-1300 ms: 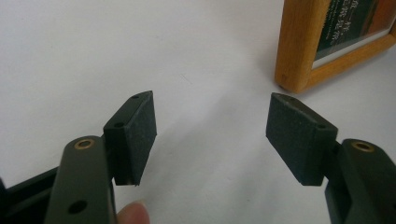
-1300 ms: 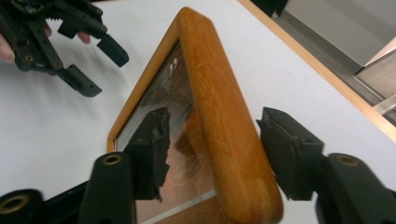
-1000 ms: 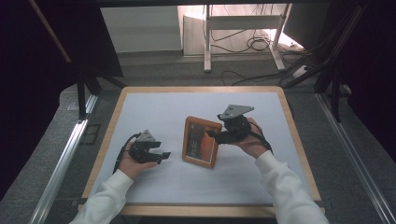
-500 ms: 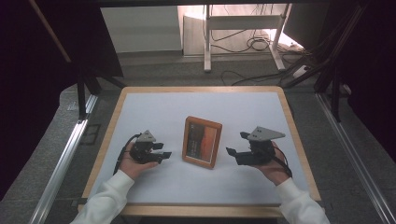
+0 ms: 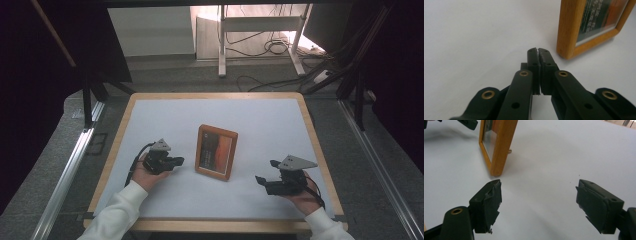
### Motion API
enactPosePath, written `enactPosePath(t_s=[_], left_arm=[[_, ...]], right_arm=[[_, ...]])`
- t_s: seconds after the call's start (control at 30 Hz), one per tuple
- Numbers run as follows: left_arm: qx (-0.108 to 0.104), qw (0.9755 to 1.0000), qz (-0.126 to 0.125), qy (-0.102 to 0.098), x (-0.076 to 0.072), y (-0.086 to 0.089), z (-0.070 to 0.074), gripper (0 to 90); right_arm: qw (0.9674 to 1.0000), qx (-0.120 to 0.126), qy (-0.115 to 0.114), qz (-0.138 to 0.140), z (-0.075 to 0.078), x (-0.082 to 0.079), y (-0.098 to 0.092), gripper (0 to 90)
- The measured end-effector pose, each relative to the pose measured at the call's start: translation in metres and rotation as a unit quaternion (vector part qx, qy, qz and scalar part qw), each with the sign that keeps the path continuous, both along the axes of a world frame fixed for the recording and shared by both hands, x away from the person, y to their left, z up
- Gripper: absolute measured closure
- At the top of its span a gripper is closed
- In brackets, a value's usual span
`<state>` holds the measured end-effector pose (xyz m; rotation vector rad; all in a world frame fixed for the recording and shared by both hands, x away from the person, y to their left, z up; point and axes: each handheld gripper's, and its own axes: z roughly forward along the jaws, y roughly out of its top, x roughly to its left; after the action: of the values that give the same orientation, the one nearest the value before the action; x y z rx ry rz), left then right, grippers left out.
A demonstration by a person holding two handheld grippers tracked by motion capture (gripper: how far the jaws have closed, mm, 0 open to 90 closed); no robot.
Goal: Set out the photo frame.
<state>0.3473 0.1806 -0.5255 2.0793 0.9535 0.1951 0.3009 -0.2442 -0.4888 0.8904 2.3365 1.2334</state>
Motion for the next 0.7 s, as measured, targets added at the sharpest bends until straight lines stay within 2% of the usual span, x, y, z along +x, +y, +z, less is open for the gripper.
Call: enactPosePath(t_s=[0.13,0.37,0.5,0.7], left_arm=[[-0.006,1.0,0.001,0.004,0.008,-0.011,-0.002,90.0],[0.008,0.9997,-0.022,0.0,0.013,-0.032,-0.004,90.0],[0.015,0.9995,-0.027,-0.003,0.012,-0.036,-0.005,90.0],[0.015,0.9995,-0.029,-0.001,0.011,-0.036,-0.006,90.0]], right_arm=[[1.0,-0.006,0.004,-0.002,-0.004,-0.001,0.0,20.5],[0.9998,-0.018,0.005,-0.001,-0.008,0.0,0.003,20.3],[0.9997,-0.026,0.004,0.001,-0.009,0.0,0.005,20.3],[0.9996,-0.029,0.003,-0.002,-0.01,0.0,0.004,20.4]])
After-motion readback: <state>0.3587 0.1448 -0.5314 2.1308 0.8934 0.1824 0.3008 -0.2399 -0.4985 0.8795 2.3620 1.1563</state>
